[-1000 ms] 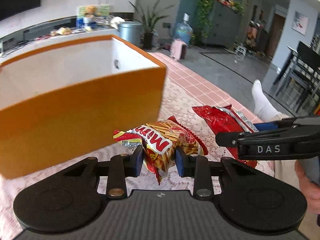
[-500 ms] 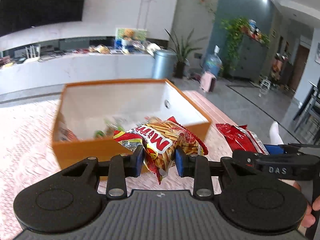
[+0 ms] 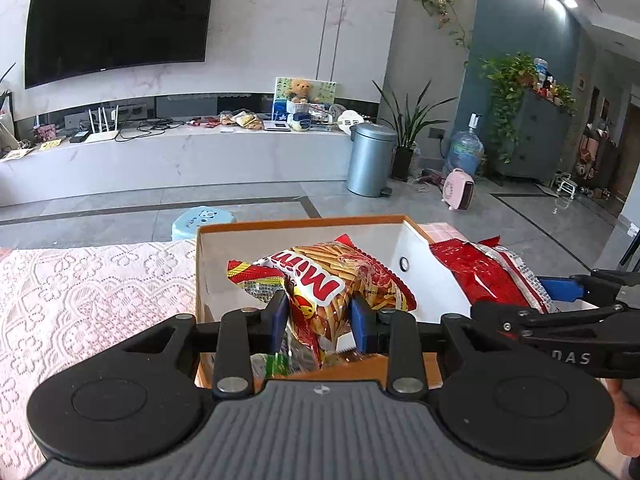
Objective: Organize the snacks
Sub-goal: 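Carry the Mimi bag with the left tool while the right tool carries the chip bag into the box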
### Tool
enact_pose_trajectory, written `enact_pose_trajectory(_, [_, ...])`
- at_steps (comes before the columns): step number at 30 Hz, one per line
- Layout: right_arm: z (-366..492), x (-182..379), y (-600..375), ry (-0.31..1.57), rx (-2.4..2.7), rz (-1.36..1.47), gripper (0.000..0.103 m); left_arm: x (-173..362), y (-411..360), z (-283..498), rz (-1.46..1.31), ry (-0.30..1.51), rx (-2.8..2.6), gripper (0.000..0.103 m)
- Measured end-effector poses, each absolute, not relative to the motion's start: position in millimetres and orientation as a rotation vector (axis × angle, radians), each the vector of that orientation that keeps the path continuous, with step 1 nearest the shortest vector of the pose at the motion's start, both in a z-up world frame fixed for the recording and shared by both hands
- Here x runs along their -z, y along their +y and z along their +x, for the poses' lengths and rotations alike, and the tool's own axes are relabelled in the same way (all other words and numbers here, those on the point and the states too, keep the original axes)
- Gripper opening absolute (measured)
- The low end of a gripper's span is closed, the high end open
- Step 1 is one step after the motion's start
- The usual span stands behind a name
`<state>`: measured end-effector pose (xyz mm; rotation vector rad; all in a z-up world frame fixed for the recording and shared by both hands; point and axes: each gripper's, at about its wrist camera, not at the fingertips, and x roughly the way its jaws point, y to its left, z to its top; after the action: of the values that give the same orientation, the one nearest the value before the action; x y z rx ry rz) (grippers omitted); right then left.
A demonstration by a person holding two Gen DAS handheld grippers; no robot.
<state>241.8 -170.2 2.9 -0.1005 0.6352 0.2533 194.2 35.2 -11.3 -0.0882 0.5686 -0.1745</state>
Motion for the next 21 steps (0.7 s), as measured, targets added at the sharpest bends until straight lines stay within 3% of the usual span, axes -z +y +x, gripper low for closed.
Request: enact_pose_trajectory(21, [353.9, 60.6, -131.7, 0.768, -0.262, -0.238, 0.070, 70.4, 40.2, 274.6, -0.018, 0.756, 0.093, 0.036])
